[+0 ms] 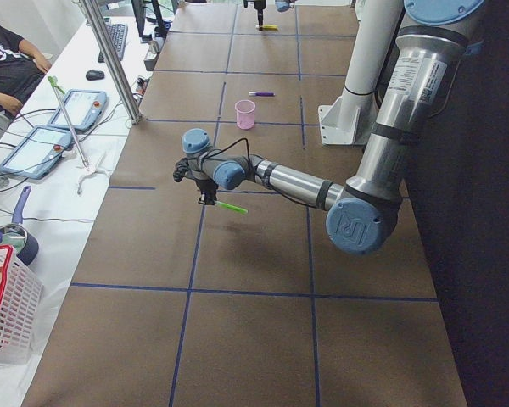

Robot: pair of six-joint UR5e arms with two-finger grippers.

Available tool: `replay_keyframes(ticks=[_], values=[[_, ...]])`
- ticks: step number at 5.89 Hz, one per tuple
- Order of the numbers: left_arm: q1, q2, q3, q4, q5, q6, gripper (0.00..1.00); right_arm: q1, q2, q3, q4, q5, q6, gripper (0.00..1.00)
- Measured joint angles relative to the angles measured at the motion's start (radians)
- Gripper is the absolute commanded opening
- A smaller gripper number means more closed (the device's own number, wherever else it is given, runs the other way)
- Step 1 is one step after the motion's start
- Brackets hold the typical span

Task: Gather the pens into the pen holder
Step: 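Lift the green marker with the left gripper and carry it over the pink cup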

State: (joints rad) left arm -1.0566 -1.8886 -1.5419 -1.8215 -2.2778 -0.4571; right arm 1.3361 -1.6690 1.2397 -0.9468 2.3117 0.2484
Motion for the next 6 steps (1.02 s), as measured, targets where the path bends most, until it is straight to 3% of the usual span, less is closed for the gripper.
replay_keyframes(ticks=[4,6], values=[[-0.007,-0.302,-0.011,0.023,0.006,-0.121,0.00,0.001,-0.001,0.002,0.000,0.001,0.000,1.00],[0.079,-0.378,-0.018,-0.114,0.088,-0.303,0.00,0.002,-0.003,0.006,-0.001,0.003,-0.001,1.00]])
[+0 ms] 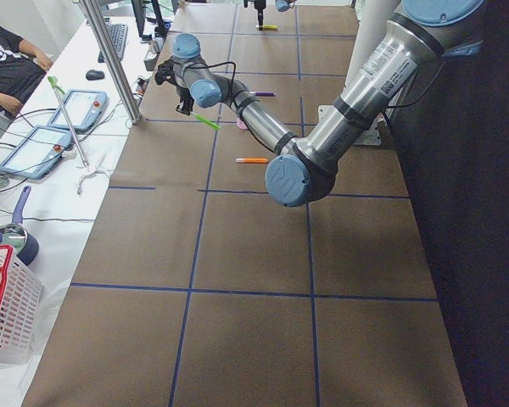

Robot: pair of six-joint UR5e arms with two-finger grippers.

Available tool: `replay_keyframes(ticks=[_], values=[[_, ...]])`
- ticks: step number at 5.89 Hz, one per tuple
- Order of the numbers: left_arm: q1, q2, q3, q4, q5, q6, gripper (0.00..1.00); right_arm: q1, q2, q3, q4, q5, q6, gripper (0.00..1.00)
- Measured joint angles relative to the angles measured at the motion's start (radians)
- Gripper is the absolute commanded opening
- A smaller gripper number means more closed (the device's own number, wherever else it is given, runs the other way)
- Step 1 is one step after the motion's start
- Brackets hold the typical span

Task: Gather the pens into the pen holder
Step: 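Lift the green marker with the left gripper and carry it over the pink cup, then lower the green marker into the pink cup and open the left gripper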

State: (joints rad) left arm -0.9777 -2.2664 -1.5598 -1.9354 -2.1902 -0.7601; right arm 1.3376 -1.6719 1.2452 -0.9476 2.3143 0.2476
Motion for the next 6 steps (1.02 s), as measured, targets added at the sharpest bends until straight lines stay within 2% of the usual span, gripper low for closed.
replay_keyframes(ticks=[3,6], values=[[0.195,-0.050,-0.007,-0.229,0.285,-0.308,0.00,0.001,-0.002,0.002,-0.001,0.002,0.000,1.00],[0.339,-0.034,-0.024,-0.345,0.492,-0.357,0.00,0.001,-0.003,0.002,0.000,0.002,-0.001,1.00]])
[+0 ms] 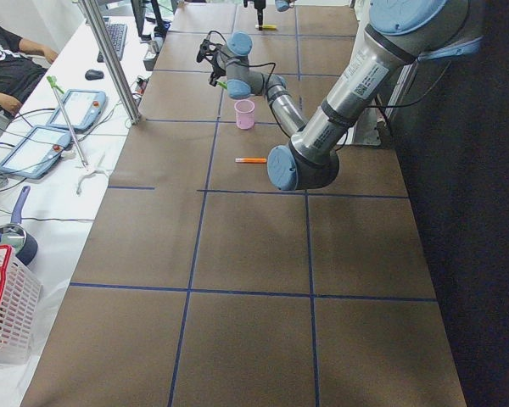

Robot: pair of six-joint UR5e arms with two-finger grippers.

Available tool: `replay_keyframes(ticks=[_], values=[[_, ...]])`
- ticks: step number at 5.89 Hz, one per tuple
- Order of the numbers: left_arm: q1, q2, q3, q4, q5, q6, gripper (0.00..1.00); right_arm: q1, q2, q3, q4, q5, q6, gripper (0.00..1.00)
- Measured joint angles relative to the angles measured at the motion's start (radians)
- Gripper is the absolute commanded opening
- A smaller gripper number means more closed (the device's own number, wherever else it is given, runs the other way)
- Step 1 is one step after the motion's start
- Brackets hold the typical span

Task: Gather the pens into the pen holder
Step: 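Lower the green marker into the pink cup and open the left gripper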

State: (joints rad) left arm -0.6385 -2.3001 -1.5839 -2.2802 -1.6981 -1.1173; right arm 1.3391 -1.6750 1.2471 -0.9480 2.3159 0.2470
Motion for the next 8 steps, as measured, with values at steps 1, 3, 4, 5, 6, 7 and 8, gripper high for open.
replay_keyframes(ticks=[1,3,4,5,6,7,8], values=[[0.032,0.024,0.003,-0.041,0.047,0.002,0.00,0.000,0.000,0.000,0.000,-0.001,0.000,1.00],[0.065,0.057,0.015,-0.087,0.083,0.003,0.00,0.000,0.000,0.001,0.000,0.000,0.000,1.00],[0.083,0.073,0.016,-0.105,0.097,0.002,0.00,-0.001,0.000,0.000,0.000,-0.001,0.000,1.00],[0.099,0.084,0.018,-0.121,0.112,0.002,0.00,-0.001,0.000,0.000,0.000,-0.001,0.000,1.00],[0.107,0.088,0.019,-0.128,0.119,0.002,0.12,0.000,0.000,0.000,0.000,-0.001,0.001,1.00],[0.110,0.089,0.019,-0.130,0.121,0.002,0.99,0.000,0.000,0.001,0.000,-0.001,0.000,1.00],[0.110,0.090,0.018,-0.131,0.121,0.003,1.00,0.000,0.000,0.001,0.000,-0.001,0.000,1.00]])
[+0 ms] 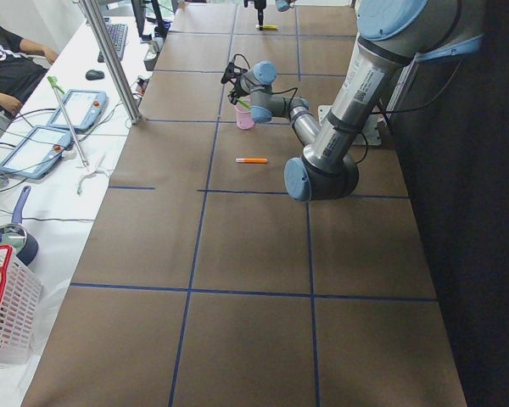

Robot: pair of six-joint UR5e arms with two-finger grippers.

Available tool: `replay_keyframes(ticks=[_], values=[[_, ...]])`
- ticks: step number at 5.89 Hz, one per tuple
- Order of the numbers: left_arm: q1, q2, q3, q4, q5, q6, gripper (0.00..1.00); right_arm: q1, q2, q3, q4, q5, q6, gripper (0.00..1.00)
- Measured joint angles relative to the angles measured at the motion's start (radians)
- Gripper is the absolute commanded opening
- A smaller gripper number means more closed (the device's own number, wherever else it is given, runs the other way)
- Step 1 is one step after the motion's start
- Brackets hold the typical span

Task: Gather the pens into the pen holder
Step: 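Lower the green marker into the pink cup and open the left gripper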

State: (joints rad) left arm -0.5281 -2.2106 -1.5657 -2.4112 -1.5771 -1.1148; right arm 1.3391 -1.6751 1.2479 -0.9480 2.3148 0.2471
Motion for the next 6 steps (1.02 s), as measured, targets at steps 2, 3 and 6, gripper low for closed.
replay_keyframes(ticks=[2,3,6], values=[[0.000,-0.004,-0.004,0.001,0.000,0.002,1.00,0.000,-0.001,0.001,0.000,0.001,0.001,1.00],[-0.002,-0.006,-0.008,0.006,-0.001,0.002,1.00,0.000,-0.001,0.001,0.000,0.001,0.000,1.00],[-0.125,-0.011,-0.026,0.160,-0.159,0.003,1.00,0.001,-0.001,0.004,-0.004,0.002,0.000,1.00]])
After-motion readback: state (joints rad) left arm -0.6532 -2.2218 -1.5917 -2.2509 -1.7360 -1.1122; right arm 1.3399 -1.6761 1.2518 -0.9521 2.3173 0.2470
